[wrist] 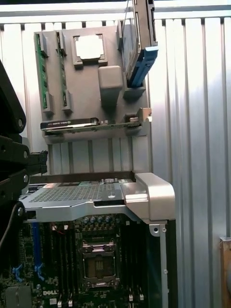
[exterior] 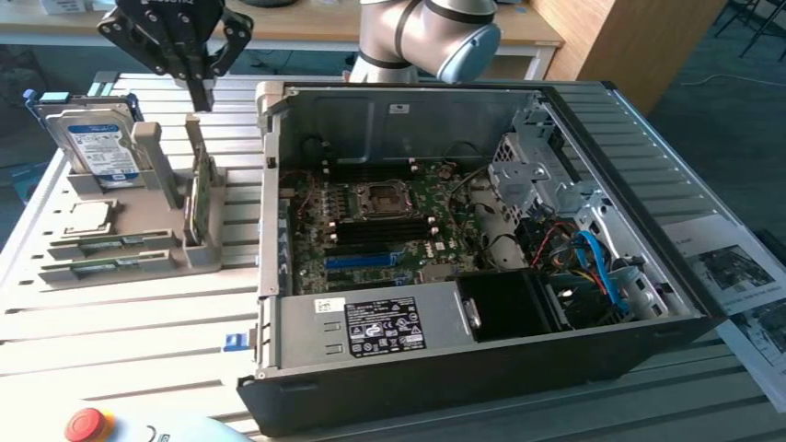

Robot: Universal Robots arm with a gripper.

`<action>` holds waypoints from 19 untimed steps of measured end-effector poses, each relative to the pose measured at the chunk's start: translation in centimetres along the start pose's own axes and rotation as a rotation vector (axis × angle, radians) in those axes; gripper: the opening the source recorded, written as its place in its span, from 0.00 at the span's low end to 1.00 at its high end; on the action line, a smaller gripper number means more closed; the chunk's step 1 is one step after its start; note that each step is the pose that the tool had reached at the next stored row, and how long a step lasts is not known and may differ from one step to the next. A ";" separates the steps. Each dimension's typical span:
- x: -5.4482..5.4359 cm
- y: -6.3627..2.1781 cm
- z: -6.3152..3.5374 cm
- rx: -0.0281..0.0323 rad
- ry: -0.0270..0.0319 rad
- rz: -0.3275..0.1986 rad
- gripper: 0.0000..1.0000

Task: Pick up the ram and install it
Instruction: 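Reach for the ram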

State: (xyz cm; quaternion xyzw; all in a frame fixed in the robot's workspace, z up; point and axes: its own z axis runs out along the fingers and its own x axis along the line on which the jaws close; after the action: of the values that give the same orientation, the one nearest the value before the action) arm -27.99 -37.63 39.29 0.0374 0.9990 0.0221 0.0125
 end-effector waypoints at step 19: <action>3.9 0.27 -0.03 0.0000 0.0000 0.000 0.10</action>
State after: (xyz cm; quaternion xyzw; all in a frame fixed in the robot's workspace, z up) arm -31.81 -37.07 39.25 0.0374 0.9990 0.0221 0.0125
